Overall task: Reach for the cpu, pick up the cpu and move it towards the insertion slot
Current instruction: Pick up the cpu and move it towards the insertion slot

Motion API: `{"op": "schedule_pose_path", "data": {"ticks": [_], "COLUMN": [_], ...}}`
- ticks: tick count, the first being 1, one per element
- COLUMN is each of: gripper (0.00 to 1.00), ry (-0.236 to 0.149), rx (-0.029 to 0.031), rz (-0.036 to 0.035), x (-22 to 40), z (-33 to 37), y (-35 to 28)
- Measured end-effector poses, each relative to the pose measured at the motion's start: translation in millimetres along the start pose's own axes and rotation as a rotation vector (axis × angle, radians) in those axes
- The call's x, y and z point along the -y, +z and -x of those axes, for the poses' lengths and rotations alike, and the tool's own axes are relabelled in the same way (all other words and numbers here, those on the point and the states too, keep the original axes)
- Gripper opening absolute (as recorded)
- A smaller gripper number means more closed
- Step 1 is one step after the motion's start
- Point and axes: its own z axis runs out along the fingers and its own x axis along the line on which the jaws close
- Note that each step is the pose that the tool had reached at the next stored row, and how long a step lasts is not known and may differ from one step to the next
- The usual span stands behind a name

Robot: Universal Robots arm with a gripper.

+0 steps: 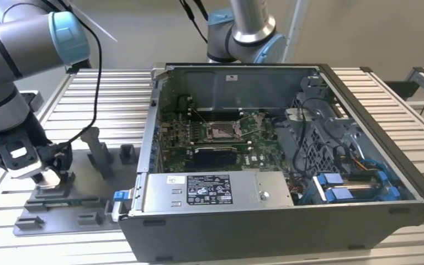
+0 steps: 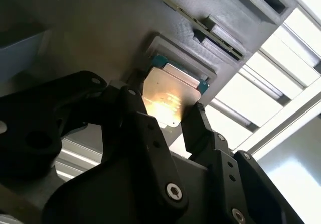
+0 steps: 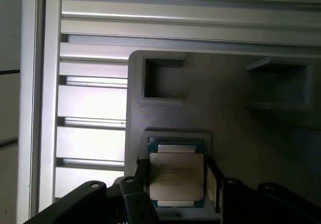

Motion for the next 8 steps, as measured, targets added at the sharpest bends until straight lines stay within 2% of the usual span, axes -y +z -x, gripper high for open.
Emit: {"op": "schedule_pose_path", "data": {"ticks": [8], "gripper": [0.0], "ry": [0.001], "rx": [0.0002], "rz": [0.0001], "x": [-0.5], "z": [0.0], "y": [-14.0]}}
